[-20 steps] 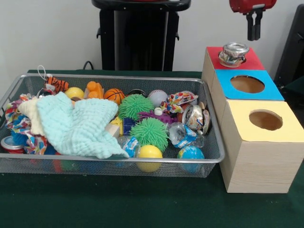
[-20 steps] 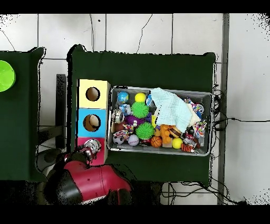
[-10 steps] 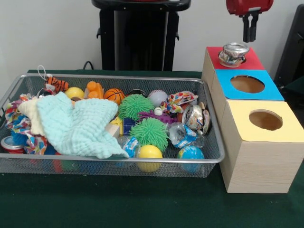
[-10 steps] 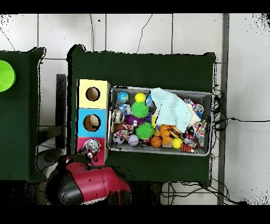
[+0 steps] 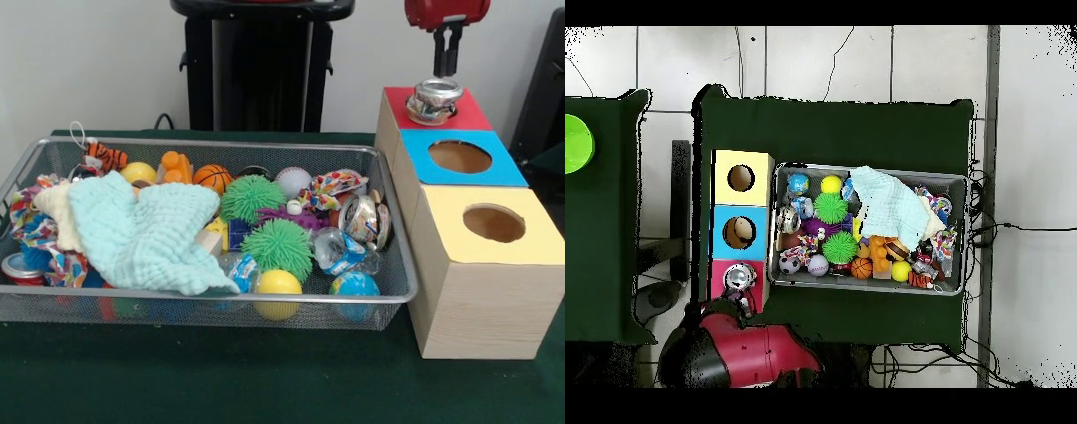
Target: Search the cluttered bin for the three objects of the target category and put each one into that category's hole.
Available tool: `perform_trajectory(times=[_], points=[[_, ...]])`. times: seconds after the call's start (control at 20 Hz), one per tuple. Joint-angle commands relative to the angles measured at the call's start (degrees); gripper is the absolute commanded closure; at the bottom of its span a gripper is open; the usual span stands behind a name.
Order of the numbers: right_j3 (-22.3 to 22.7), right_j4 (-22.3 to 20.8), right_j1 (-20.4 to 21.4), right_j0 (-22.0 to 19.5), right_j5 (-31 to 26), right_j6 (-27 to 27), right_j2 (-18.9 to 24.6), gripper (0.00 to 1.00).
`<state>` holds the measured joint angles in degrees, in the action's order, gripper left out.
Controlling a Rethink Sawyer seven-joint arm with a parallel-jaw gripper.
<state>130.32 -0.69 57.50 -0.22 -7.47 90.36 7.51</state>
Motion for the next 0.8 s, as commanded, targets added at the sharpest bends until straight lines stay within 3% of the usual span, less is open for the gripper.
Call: perform_trajectory(times=[0.05,0.8], points=[[2.2,2.3,-2.2,-1.4,-7.5,10.8,-0.8,1.0],[1.7,1.8,-4.6,-1.3,-4.5,10.8,-0.8,1.0]])
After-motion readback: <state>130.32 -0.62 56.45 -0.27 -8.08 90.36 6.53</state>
